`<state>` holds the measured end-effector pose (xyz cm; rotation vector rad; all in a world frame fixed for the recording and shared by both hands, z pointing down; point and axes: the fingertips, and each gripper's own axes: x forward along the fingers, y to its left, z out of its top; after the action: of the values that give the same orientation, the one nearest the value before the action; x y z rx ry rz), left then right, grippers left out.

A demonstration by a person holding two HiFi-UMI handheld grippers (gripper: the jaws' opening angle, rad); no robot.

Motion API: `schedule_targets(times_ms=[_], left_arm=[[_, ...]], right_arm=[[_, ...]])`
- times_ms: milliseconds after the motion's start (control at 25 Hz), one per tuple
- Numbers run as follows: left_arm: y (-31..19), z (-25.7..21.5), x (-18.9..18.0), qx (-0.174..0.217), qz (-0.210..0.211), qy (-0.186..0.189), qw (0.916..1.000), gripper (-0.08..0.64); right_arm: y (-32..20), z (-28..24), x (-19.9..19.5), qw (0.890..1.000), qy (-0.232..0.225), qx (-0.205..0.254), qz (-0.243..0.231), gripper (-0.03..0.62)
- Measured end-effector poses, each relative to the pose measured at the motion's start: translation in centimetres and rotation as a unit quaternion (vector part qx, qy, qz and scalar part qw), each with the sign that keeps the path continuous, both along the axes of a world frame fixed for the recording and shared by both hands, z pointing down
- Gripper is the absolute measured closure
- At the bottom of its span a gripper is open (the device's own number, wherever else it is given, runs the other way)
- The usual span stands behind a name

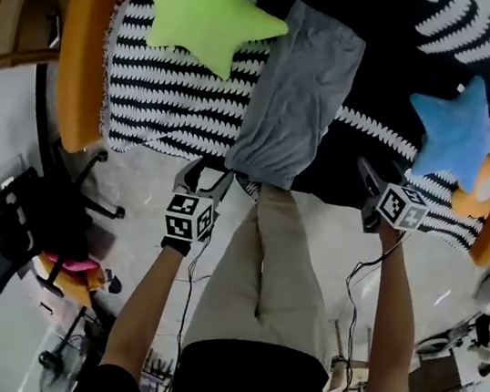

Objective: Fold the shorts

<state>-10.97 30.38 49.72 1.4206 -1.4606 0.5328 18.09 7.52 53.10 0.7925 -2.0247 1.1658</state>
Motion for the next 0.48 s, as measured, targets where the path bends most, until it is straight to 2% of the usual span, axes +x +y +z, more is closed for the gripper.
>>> schedule_targets(times_ms=[120, 280, 400, 480], left_arm=[[-0.8, 2.2, 1.8, -0.042, 0.032, 0.010, 0.9985, 0.255], [-1.5, 4.7, 3.2, -0.088, 0.100, 0.023, 0.9908, 0.243], [-0.8, 7.2, 3.8, -0.124, 0.129, 0.033, 0.9833, 0.238], [0.0, 8.9, 3.9, -0.145, 0.148, 0.032, 0.9779, 0.235]], right_arm=[[3.6, 3.7, 4.4, 0.995, 0.002, -0.057, 0.079, 0.236], [9.0, 6.0, 5.7, 0.986, -0.014, -0.107, 0.128, 0.298], [12.5, 7.4, 4.6, 0.983, -0.027, -0.139, 0.115, 0.363], [14.7, 8.0, 2.5, 0.984, -0.035, -0.156, 0.073, 0.393]])
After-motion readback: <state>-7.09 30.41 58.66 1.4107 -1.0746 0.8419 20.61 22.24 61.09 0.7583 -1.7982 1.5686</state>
